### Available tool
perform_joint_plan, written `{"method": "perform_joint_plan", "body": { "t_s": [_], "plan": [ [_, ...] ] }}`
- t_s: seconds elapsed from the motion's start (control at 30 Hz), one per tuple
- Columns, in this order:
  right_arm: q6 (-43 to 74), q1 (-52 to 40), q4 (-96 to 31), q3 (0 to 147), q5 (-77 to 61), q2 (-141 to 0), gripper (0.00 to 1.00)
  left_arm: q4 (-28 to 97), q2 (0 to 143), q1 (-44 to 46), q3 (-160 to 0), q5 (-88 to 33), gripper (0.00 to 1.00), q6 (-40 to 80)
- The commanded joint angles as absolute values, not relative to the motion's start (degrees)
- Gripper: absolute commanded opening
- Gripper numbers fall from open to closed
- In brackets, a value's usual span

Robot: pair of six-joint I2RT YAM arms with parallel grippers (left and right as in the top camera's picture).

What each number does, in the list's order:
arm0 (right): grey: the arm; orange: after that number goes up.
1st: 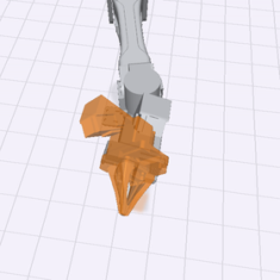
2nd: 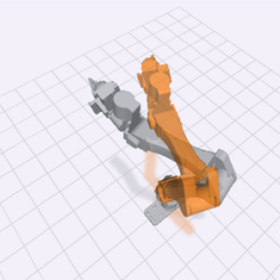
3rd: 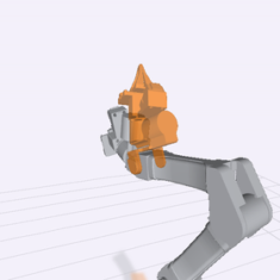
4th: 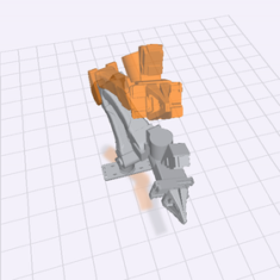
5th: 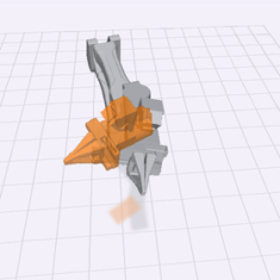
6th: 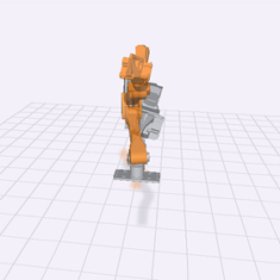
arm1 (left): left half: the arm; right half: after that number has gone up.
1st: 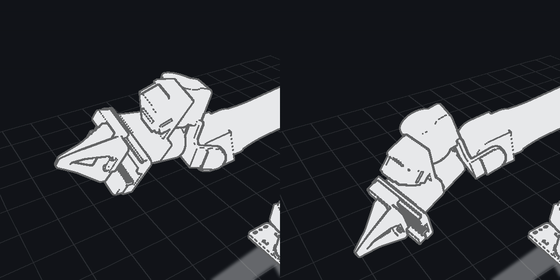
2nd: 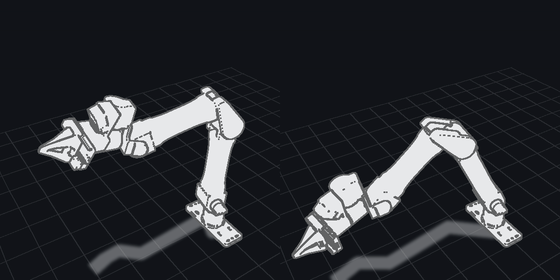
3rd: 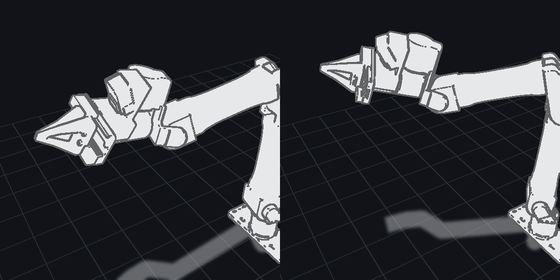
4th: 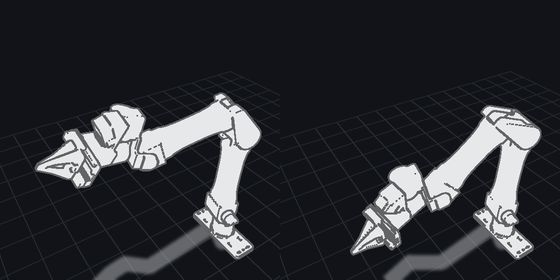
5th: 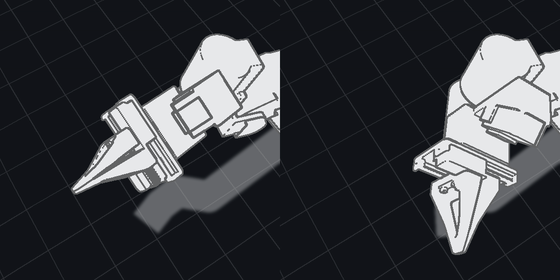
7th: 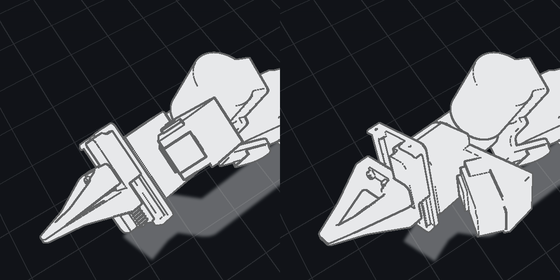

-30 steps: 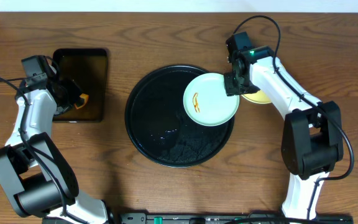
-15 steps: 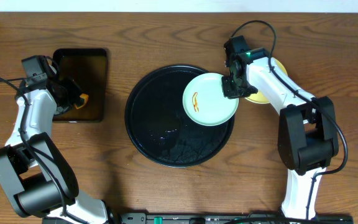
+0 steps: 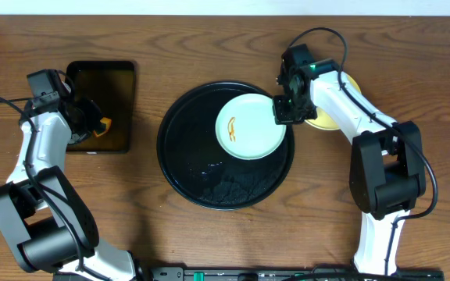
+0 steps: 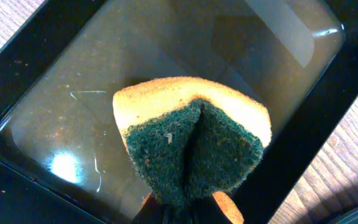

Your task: Clean dirty plates on tray and stack at the side

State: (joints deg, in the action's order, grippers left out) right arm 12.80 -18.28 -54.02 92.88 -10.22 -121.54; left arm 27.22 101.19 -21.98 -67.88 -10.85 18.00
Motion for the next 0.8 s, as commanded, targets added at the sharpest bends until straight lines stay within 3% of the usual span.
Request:
{"method": "perform_joint_plan", "body": {
  "t_s": [0.0,0.3,0.77],
  "plan": [
    [13.34,-19.51,-53.63,94.63,-17.5,-119.52,0.01,27.55,100.86,-22.0,-67.72,-11.38,0.08,18.04],
    [20.18,-24.73,-49.3,92.88,-11.35,-121.64,0.01,27.57,100.86,-21.67,-67.72,-12.12,0.08,18.02],
    [24.12,-28.91,-49.08,92.88,-4.99,-126.52,0.01,25.19,93.32,-21.32,-67.75,-26.39,0.07,16.08]
  ]
}}
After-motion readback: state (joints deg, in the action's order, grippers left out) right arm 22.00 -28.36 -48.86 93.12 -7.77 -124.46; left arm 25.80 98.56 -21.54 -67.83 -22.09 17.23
